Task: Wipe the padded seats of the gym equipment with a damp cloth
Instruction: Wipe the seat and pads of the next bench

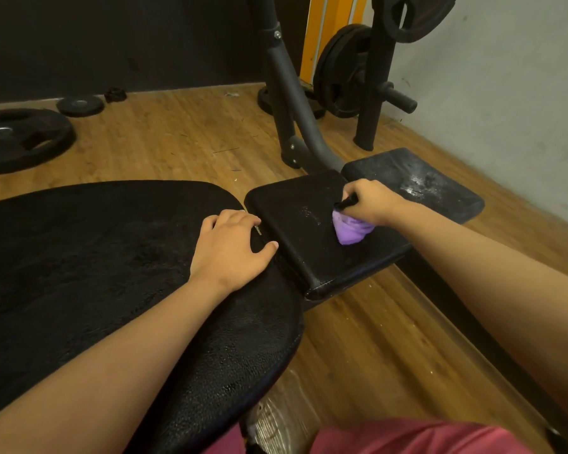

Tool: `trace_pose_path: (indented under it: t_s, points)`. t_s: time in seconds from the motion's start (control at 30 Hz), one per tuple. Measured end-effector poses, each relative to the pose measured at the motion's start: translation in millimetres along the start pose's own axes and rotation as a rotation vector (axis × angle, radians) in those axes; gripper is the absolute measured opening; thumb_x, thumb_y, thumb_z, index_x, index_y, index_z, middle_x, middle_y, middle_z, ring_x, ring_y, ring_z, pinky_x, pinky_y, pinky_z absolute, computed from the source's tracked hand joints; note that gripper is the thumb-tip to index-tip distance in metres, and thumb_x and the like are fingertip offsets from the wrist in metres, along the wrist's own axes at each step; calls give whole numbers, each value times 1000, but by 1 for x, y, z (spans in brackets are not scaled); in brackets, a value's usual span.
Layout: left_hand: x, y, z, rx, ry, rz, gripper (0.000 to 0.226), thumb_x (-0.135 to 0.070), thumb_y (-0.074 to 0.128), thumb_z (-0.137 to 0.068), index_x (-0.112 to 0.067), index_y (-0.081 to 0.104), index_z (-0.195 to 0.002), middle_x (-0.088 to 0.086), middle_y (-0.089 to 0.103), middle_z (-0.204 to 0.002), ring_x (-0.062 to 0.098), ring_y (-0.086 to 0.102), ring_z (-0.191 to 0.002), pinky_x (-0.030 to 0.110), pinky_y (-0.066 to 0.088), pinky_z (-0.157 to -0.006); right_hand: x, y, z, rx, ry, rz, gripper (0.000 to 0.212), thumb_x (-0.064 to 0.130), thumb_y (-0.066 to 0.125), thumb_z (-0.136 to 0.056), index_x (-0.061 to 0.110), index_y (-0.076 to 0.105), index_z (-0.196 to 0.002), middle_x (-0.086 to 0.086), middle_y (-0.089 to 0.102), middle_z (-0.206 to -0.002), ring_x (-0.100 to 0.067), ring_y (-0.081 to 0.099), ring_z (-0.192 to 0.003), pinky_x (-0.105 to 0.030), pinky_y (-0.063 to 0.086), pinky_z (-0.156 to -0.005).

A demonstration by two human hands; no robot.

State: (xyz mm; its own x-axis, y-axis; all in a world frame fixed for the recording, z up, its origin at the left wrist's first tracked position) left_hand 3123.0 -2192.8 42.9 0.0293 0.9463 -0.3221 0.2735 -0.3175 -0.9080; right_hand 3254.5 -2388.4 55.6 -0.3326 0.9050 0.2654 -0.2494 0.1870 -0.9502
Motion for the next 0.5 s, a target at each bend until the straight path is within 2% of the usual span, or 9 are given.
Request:
trace_pose_path:
  t_s: [0.07, 0.13, 0.23, 0.33, 0.4, 0.5]
  points:
    - [1, 2, -1, 0, 0, 0, 58, -59, 50, -87, -23, 54, -132, -4, 52, -137, 10, 35, -134, 33, 20, -110, 9, 11, 23, 90, -105, -29, 16, 18, 66, -87, 13, 59, -73, -5, 61, -74, -14, 57, -70, -26, 45, -64]
    - [2, 4, -2, 8, 1, -7, 59, -60, 49, -86, -23, 54, -132, -4, 52, -136, 10, 35, -134, 34, 21, -111, 14, 20, 36, 134, -158, -7, 15, 18, 67, -86, 11, 60, -75, -2, 61, -74, -11, 57, -69, -27, 47, -67]
    - [0, 5, -1, 9, 12, -12, 59, -59, 50, -86, -23, 54, -132, -3, 53, -136, 11, 36, -134, 34, 21, -110, 10, 13, 16, 19, -134, 13, 16, 19, 66, -86, 12, 57, -74, -3, 59, -72, -17, 58, -71, -33, 46, -67]
    - [-1, 3, -1, 5, 15, -16, 57, -57, 51, -87, -22, 54, -132, -2, 51, -137, 11, 36, -134, 33, 21, -110, 6, 2, -20, -74, -27, -14, 15, 17, 62, -88, 16, 53, -76, -2, 56, -75, -21, 56, -76, -32, 43, -67]
    - [-2, 2, -2, 16, 14, -27, 57, -57, 51, -87, -22, 53, -133, -2, 51, -138, 11, 35, -134, 33, 20, -110, 4, -2, -33, -95, 13, 13, 11, 16, 61, -89, 16, 53, -81, -6, 56, -80, -23, 56, -80, -33, 42, -68]
    - [-1, 2, -1, 25, 5, -24, 58, -58, 49, -87, -22, 53, -133, -3, 50, -138, 10, 33, -135, 32, 19, -110, 11, 3, -20, -23, -66, -27, 17, 17, 63, -89, 15, 53, -75, -5, 57, -75, -19, 55, -74, -30, 42, -65]
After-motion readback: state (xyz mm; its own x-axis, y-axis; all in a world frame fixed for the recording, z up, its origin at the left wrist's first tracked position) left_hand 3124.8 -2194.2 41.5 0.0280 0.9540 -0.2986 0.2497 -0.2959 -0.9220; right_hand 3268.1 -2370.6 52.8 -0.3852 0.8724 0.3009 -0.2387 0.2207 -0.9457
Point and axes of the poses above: each hand's wrist, its own z-axis away from the middle knuckle, its own y-axis out of the palm, x = y × z, the point moved 9 cm from there along -z, towards the middle knuckle
